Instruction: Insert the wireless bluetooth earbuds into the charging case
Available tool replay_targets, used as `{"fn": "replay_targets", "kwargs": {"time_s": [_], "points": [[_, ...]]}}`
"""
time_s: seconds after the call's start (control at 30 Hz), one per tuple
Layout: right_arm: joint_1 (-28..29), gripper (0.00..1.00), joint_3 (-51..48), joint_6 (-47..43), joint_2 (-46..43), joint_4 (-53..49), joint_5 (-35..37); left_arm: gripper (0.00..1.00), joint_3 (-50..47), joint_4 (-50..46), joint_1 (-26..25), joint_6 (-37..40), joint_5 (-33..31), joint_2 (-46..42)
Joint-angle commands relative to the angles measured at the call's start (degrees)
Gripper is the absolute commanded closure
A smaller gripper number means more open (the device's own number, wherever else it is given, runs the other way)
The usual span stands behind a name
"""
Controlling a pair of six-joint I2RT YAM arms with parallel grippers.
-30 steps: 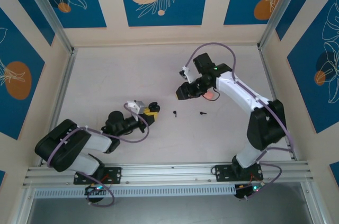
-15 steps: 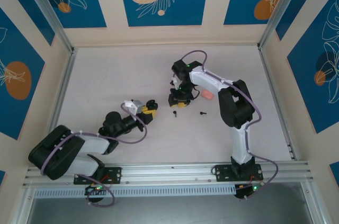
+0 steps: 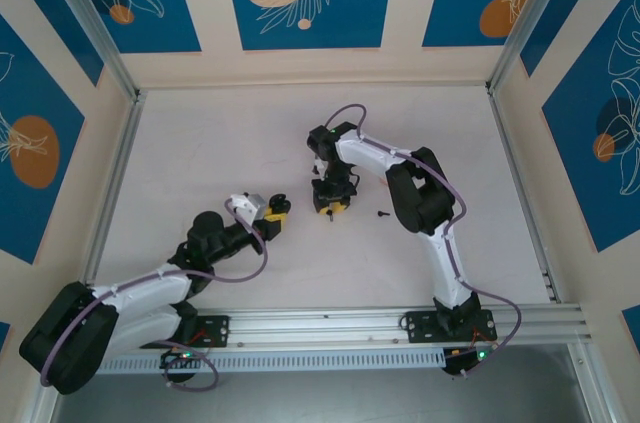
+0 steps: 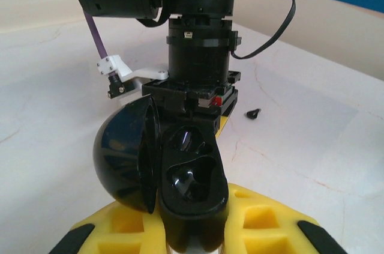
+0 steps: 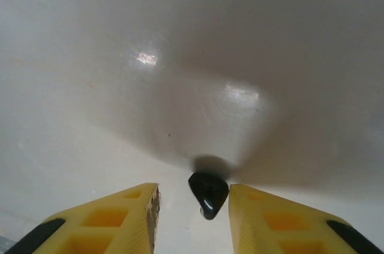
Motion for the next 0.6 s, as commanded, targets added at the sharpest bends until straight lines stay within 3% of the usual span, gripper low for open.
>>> {"fn": "replay_targets", "kwargs": {"time_s": [0.0, 0.57], "points": [[0.4, 0.67, 0.8, 1.2, 0.5, -1.5, 0.4, 0.86, 1.4, -2.0, 0.6, 1.6, -0.2, -0.7], [0.9, 0.69, 0.3, 1.1, 2.1, -1.7, 3.9, 0.86, 1.5, -4.2, 0.7, 1.5, 0.2, -3.4]]}}
